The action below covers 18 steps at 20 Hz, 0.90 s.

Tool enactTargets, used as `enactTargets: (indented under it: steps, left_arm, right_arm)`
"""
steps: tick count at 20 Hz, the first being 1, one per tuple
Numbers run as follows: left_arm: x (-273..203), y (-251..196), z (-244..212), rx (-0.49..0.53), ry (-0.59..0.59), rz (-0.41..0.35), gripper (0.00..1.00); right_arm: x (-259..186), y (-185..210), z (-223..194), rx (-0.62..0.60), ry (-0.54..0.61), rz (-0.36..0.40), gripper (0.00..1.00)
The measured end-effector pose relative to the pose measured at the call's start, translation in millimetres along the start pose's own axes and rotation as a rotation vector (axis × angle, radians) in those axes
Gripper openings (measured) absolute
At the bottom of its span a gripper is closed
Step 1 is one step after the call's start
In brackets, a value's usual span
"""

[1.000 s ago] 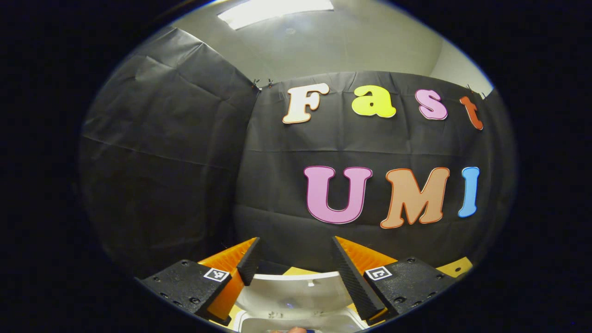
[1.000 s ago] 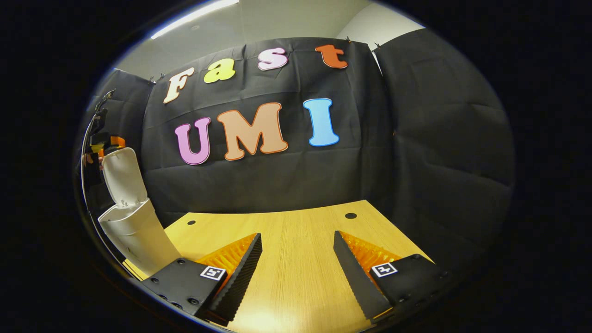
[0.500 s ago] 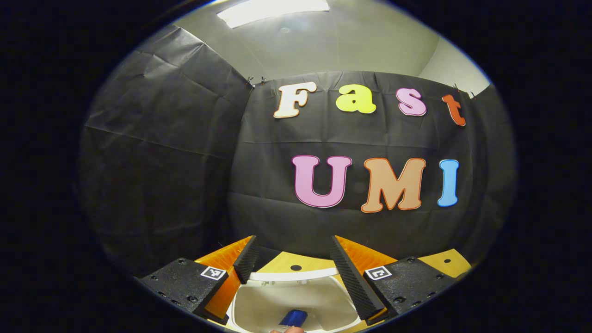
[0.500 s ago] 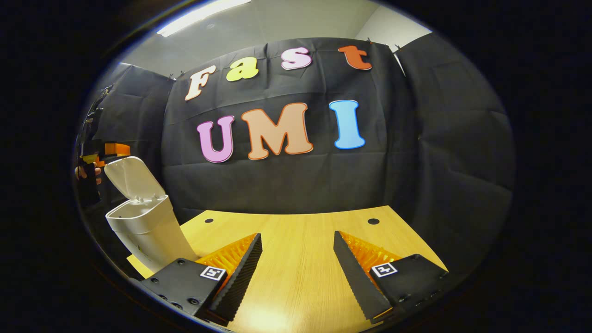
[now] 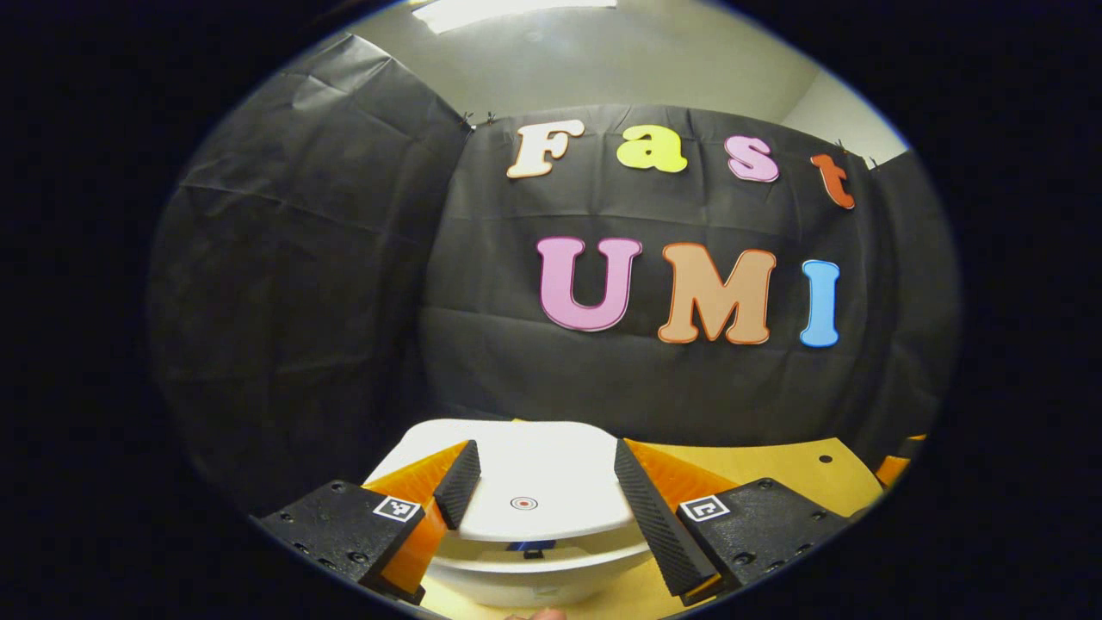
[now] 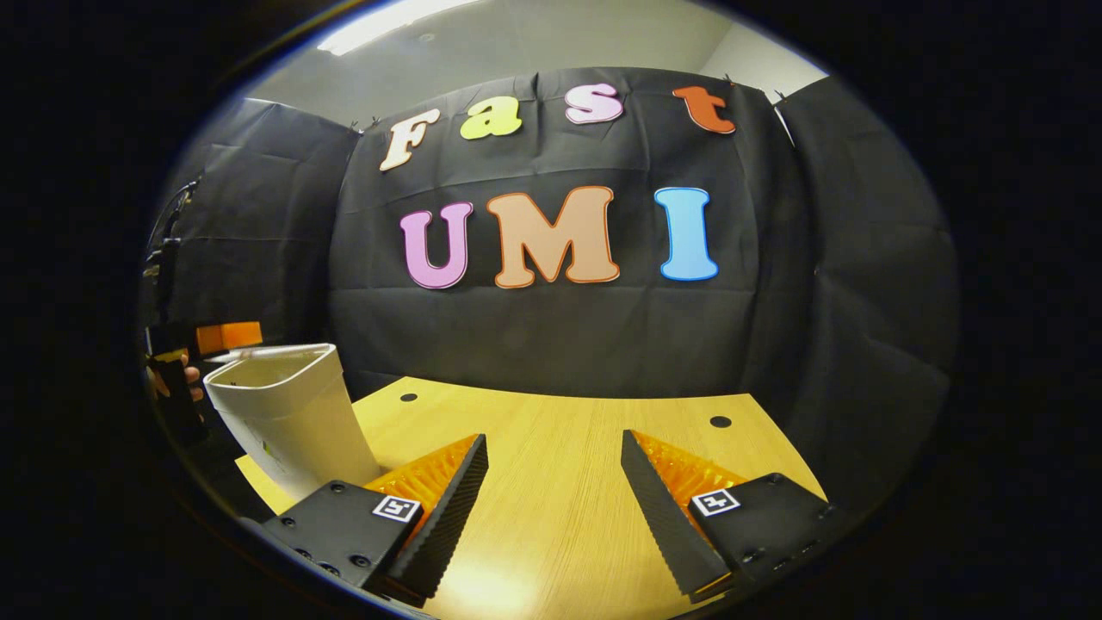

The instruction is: Press the lid of the desktop garbage bin to open it, pick up the crumpled paper on the desktop and throw it into the bin, then pick up the pop can on the desktop and drop it into the bin, and finally close the garbage bin lid.

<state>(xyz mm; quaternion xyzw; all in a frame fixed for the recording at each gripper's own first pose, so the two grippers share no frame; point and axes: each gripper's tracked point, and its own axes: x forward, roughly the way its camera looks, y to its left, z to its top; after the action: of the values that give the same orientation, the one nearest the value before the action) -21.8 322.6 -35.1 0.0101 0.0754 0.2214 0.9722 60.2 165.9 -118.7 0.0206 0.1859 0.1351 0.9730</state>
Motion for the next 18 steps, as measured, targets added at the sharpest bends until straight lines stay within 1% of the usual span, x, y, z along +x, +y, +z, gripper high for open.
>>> enactTargets:
  steps: [2,4,5,6,10,11,13,15,18]
  left_arm:
    - [-1,3,-14,0.023,0.024,0.014,0.94]
    - [-3,0,-11,0.071,-0.001,0.004,0.92]
    - [0,-1,-17,0.091,0.019,-0.001,0.92]
    - [-3,-1,-14,0.111,0.008,-0.004,0.94]
    - [0,-2,-22,0.153,0.047,-0.008,0.94]
    - [-1,-1,-24,0.161,0.038,-0.010,0.94]
    - [-5,-2,-22,0.136,0.018,-0.025,0.95]
    - [-8,-4,-22,0.147,0.019,-0.045,0.95]
    - [-11,-5,-16,0.133,0.016,-0.064,0.94]
  right_arm:
    - [2,0,-1,-0.011,0.004,-0.002,0.98]
    - [3,-1,-1,-0.015,0.007,0.000,0.98]
    - [4,-1,-2,-0.016,0.013,0.001,0.98]
    - [6,0,-2,-0.014,0.017,0.003,0.98]
    - [10,9,-3,-0.015,0.023,0.028,0.98]
    - [9,12,-6,-0.020,0.023,0.038,0.98]
    - [8,22,-11,-0.026,0.027,0.067,0.98]
    - [7,27,-17,-0.035,0.043,0.081,0.98]
    - [-1,33,2,-0.016,0.010,0.096,0.98]
